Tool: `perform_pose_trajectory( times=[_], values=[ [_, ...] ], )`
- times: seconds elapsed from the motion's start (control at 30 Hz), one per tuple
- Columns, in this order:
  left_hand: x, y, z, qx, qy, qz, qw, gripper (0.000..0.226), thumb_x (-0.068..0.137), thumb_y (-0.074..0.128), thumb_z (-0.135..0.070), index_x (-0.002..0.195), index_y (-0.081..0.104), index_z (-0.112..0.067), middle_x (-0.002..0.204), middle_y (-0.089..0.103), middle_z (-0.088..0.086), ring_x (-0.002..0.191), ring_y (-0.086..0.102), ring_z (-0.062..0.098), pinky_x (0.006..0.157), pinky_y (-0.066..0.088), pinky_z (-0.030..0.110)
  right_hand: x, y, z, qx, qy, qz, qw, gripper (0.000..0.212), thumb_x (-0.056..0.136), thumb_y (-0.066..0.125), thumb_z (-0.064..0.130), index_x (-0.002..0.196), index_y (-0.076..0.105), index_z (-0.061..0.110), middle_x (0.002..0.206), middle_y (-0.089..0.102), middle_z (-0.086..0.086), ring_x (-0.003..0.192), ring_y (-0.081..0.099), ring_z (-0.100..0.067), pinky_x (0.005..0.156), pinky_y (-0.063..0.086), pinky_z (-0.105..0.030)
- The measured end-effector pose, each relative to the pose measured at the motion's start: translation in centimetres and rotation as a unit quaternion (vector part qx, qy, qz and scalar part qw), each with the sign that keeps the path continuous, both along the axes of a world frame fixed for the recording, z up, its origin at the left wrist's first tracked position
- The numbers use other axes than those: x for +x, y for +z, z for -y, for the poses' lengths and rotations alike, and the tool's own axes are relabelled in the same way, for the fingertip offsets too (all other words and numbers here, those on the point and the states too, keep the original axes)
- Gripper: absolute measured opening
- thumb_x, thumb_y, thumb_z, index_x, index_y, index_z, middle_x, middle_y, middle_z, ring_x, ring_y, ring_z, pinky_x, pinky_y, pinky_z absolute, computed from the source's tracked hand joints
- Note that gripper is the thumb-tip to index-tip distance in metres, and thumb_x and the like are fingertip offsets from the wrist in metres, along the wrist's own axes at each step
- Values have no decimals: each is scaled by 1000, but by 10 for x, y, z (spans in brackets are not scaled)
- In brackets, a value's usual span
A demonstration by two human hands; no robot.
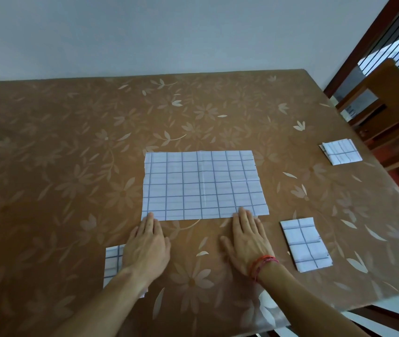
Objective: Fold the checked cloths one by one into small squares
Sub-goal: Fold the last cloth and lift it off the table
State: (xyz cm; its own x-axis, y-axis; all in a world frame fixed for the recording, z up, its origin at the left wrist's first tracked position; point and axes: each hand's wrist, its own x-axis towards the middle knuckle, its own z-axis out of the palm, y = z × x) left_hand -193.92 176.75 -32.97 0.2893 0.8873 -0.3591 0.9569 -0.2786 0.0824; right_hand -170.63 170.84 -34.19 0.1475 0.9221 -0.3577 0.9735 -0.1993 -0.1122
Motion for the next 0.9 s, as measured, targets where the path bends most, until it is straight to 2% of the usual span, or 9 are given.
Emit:
perform_pose_trajectory(
  times=[0.13,0.4,0.57,0.73,0.9],
  values=[
    [-3,3,-6,-13,22,3,1000,62,103,23,-38,152,14,-1,162,5,12,149,9,20,120,15,34,15,3,0,-5,-64,-10,998,76,97,22,54,153,6,5,161,-4,-15,149,-7,-26,121,-1,-40],
    [-4,2,-8,-22,38,21,999,61,102,25,-36,152,17,-1,162,7,13,149,12,21,120,17,34,15,3,-5,6,-102,-23,995,75,98,26,53,151,15,2,160,3,-18,149,-1,-30,121,3,-41],
    [-3,6,-9,37,24,22,999,60,100,36,-40,148,31,-5,160,20,12,146,23,23,118,22,33,19,7,-13,58,-114,-7,992,67,94,33,52,144,31,8,152,27,-13,142,22,-28,119,14,-41],
    [13,6,-14,49,-9,70,996,61,101,36,-40,151,24,-8,161,15,11,149,10,23,120,12,34,39,16,-41,73,-152,-34,985,59,93,40,50,138,36,12,144,38,-8,132,35,-27,110,29,-41],
    [29,2,-15,43,-69,87,993,63,101,36,-39,154,16,-11,163,5,7,150,1,20,118,0,33,59,28,-77,77,-228,-102,965,50,92,47,45,128,47,11,135,46,-11,128,36,-32,102,35,-45]
  ],
)
